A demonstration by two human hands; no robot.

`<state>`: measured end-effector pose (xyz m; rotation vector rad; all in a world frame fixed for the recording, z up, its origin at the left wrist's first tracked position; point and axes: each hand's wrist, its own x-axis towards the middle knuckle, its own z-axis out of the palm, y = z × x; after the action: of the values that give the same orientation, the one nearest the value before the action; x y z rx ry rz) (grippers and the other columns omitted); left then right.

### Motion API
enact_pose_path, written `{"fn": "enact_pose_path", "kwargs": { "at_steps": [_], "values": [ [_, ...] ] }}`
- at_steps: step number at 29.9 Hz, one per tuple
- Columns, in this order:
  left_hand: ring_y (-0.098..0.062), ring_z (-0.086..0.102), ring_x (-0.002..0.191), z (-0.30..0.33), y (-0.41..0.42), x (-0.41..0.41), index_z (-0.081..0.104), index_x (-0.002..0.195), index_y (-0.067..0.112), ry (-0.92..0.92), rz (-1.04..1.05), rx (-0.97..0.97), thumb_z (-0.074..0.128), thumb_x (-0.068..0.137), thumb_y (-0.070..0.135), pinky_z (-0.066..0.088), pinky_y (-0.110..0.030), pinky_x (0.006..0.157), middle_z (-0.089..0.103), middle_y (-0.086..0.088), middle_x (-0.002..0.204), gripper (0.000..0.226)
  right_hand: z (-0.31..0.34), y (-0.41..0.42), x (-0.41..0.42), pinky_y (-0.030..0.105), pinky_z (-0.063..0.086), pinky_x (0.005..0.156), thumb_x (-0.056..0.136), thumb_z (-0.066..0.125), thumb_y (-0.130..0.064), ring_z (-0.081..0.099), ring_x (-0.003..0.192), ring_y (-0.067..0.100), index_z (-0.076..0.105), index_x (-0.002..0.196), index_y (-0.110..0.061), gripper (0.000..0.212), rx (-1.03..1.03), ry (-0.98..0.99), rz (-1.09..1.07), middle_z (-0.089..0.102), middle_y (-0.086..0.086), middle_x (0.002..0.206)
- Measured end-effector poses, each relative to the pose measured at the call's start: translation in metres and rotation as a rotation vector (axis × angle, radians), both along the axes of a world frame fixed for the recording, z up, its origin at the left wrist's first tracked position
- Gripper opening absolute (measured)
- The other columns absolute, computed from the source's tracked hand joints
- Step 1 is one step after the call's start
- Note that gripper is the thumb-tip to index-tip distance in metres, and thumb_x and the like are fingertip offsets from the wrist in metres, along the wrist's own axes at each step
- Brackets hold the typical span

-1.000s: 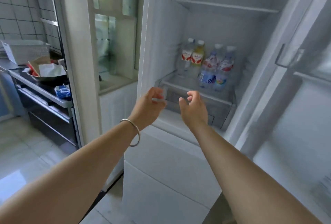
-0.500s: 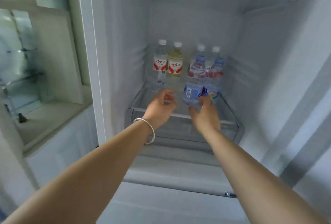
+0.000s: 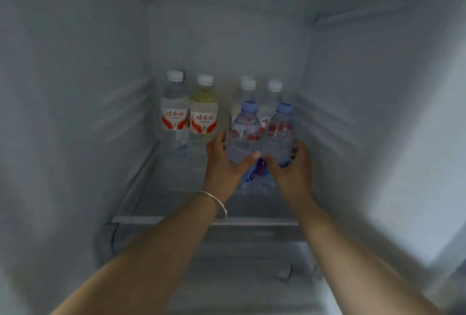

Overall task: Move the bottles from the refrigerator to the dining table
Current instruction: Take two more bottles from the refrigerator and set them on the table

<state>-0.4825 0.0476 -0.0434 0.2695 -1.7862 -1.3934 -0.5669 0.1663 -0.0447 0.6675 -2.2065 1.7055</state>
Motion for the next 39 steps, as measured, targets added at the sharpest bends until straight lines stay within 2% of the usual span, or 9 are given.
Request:
{"fn": "enact_pose_path", "kwargs": {
  "at_steps": [3,6,11,20,23,26,31,36,39],
  "values": [
    [-0.013,0.069,0.095,-0.004,0.001,-0.016,0.06,0.107,0.01,0.084,-0.003,0.032,0.085,0.061,0.025,0.056,-0.027,0.082,0.069,-0.005,0.103,0.054,-0.005,-0.002,-0.008,0.038,0.055,0.078,0.062,0.078,-0.041,0.067,0.092,0.013,0.053,0.111,-0.018,0.06,-0.048,-0.058,0.1,0.067,0.0,0.104],
    [0.002,0.068,0.081,-0.006,0.012,-0.02,0.063,0.095,0.019,0.097,0.054,0.084,0.086,0.062,0.014,0.051,-0.012,0.069,0.071,0.008,0.09,0.04,-0.009,-0.006,-0.01,0.023,0.048,0.074,0.061,0.082,-0.035,0.062,0.093,0.01,0.041,0.123,-0.021,0.075,-0.068,-0.117,0.114,0.06,-0.005,0.108],
    [0.012,0.06,0.075,-0.004,0.023,-0.019,0.047,0.08,0.043,0.051,0.203,0.123,0.085,0.061,0.032,0.045,-0.007,0.065,0.061,0.017,0.086,0.044,-0.013,-0.014,-0.006,0.0,0.042,0.058,0.062,0.082,-0.025,0.054,0.081,-0.009,0.039,0.112,-0.025,0.066,-0.166,-0.134,0.094,0.058,-0.007,0.097],
    [0.005,0.06,0.084,0.015,0.028,0.038,0.052,0.115,0.025,0.04,0.04,0.191,0.075,0.075,0.033,0.047,-0.002,0.065,0.062,0.013,0.097,0.047,0.018,0.009,0.055,0.023,0.045,0.071,0.068,0.082,-0.028,0.059,0.08,0.011,0.047,0.11,-0.017,0.056,-0.157,-0.115,0.02,0.06,-0.005,0.094],
    [-0.008,0.063,0.099,0.022,0.046,0.074,0.046,0.133,0.026,0.067,-0.073,0.204,0.073,0.078,0.034,0.052,-0.015,0.078,0.063,0.007,0.112,0.062,0.026,0.03,0.098,0.021,0.044,0.064,0.066,0.081,-0.03,0.06,0.079,0.013,0.051,0.102,-0.017,0.048,-0.171,-0.091,-0.091,0.061,-0.006,0.087],
    [-0.008,0.065,0.097,0.027,0.075,0.116,0.049,0.125,0.033,0.078,-0.224,0.193,0.078,0.07,0.037,0.053,-0.022,0.081,0.065,0.016,0.103,0.063,0.03,0.063,0.148,0.025,0.042,0.069,0.066,0.079,-0.036,0.06,0.082,0.016,0.051,0.101,-0.021,0.048,-0.158,-0.074,-0.236,0.058,-0.009,0.086],
    [-0.021,0.069,0.09,0.03,0.139,0.175,0.052,0.102,0.026,0.029,-0.465,0.239,0.083,0.051,0.039,0.056,-0.044,0.085,0.069,0.0,0.096,0.061,0.041,0.134,0.235,0.023,0.04,0.072,0.064,0.079,-0.038,0.062,0.093,0.021,0.05,0.119,-0.014,0.066,-0.141,0.014,-0.487,0.064,0.001,0.1],
    [-0.025,0.07,0.084,0.045,0.212,0.224,0.053,0.114,0.005,0.025,-0.701,0.325,0.077,0.074,0.011,0.058,-0.037,0.076,0.07,-0.014,0.099,0.048,0.056,0.219,0.309,0.023,0.045,0.073,0.066,0.078,-0.039,0.061,0.084,0.017,0.05,0.113,-0.018,0.058,-0.088,0.06,-0.642,0.061,-0.005,0.093],
    [-0.02,0.07,0.076,0.053,0.269,0.252,0.054,0.109,0.009,0.028,-0.835,0.308,0.074,0.076,0.01,0.058,-0.029,0.066,0.069,-0.013,0.094,0.038,0.061,0.277,0.349,0.022,0.043,0.071,0.067,0.077,-0.04,0.058,0.08,0.014,0.048,0.11,-0.021,0.055,-0.101,0.061,-0.729,0.058,-0.01,0.089]
  ]
}}
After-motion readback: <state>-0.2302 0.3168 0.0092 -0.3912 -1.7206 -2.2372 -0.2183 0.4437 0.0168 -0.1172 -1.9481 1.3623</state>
